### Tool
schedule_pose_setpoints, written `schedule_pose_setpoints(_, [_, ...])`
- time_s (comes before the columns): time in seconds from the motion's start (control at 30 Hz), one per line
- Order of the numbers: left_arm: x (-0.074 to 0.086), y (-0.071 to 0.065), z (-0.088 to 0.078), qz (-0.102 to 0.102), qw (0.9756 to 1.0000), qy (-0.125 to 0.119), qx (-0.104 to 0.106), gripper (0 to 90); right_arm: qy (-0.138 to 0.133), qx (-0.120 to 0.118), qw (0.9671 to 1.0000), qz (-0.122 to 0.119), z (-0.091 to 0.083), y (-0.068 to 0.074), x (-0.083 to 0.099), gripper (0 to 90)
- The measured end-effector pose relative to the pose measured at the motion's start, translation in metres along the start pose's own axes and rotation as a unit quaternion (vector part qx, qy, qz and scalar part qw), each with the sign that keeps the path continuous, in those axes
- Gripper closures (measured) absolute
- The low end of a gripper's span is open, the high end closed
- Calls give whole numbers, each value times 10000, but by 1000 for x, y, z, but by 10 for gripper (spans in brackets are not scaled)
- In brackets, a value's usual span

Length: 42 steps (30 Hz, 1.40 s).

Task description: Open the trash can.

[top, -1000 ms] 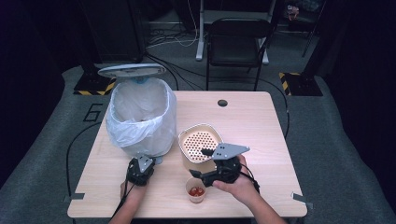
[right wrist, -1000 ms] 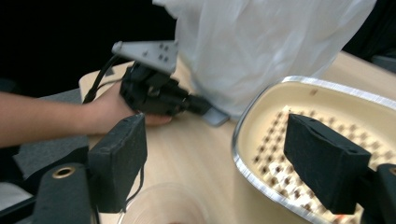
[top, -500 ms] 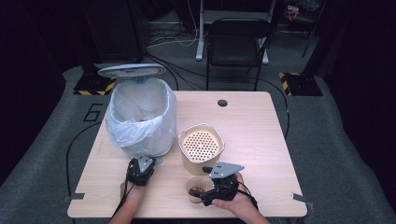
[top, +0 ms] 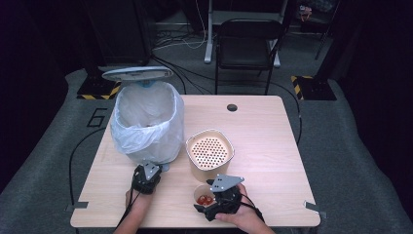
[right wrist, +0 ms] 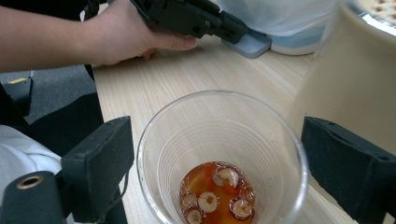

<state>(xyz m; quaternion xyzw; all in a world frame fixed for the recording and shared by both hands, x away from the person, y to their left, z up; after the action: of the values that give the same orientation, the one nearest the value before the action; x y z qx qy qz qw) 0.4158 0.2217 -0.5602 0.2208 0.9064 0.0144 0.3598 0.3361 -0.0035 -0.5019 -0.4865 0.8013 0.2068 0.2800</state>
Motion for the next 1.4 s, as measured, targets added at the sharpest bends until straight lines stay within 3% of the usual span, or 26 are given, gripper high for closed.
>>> schedule_pose_setpoints(0.4, [0, -1, 1, -67, 10000, -56, 14, 855, -7, 138, 9998, -105, 9, 0, 2, 211])
schedule_pose_setpoints(0.73, [0, 0, 0, 6, 10000, 29, 25, 855, -100, 217, 9997, 73, 1, -8, 5, 225])
schedule_pose_setpoints(0.87, [0, -1, 0, -18, 10000, 8, 27, 856, -146, 367, 9992, 108, -8, -17, 8, 225])
schedule_pose_setpoints(1.03, [0, -1, 0, -17, 10000, 23, 23, 856, -170, 507, 9980, 323, -20, -32, 15, 226])
schedule_pose_setpoints(1.4, [0, -1, 0, -16, 10000, 12, 28, 856, -163, 1051, 9907, 844, -42, -71, 34, 227])
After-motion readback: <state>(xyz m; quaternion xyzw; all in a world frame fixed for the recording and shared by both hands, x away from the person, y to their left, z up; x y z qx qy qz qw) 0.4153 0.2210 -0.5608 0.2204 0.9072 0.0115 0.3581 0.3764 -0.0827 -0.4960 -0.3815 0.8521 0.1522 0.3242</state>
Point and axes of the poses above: each handheld gripper's, and its own axes: z roughly forward along the jaws, x roughly out of its underside, y roughly to its left, the point moved 6 cm from there along z, roughly forward along the jaws, and after that the axes turned 15 degrees about y, right-handed, at the moved point
